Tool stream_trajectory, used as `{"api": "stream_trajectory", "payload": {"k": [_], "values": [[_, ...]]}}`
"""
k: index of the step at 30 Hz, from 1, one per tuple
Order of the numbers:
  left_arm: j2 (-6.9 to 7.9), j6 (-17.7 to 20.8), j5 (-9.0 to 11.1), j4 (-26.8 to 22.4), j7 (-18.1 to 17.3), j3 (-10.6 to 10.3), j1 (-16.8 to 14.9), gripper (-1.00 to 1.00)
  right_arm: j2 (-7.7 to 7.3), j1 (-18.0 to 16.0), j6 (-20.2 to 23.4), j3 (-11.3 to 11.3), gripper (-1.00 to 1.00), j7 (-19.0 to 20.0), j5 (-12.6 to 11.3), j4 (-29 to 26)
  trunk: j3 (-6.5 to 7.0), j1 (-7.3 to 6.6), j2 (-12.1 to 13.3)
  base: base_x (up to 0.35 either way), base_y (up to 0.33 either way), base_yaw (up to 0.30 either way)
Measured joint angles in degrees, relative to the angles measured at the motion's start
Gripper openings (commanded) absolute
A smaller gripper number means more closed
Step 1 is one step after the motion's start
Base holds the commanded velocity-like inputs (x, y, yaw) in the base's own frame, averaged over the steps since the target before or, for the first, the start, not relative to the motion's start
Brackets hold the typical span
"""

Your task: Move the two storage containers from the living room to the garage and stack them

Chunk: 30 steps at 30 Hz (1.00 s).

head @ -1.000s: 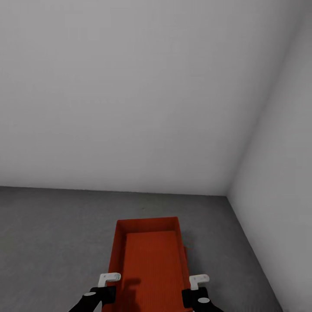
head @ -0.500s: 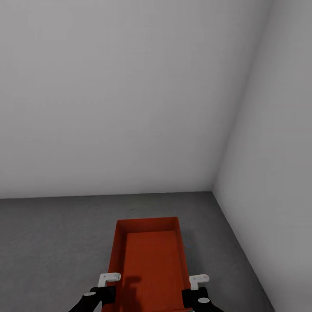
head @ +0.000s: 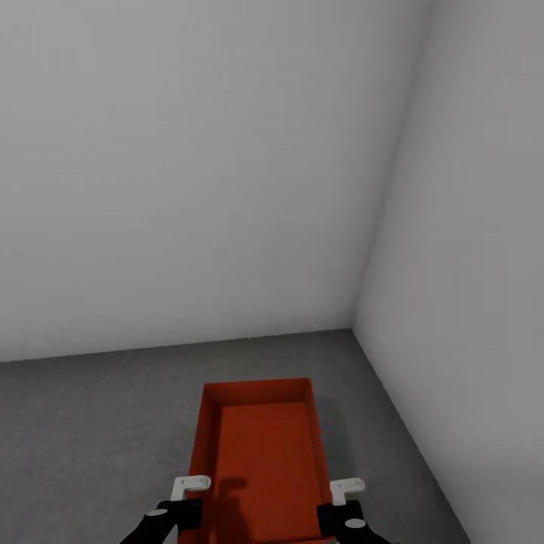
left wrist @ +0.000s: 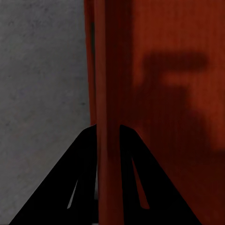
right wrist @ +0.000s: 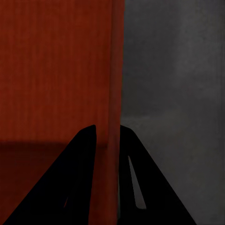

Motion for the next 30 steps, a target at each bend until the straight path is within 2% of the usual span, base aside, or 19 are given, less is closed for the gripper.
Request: {"api": "stream_trajectory", "payload": {"k": [30], "values": [[-0.18, -0.15, 0.04, -0.07, 0.23, -0.01, 0.0, -1.0, -0.23, 0.0, -0.01, 0.17, -1.0, 0.05, -0.13, -0.25, 0.0, 0.0, 0.0, 0.0, 0.0, 0.005]]}}
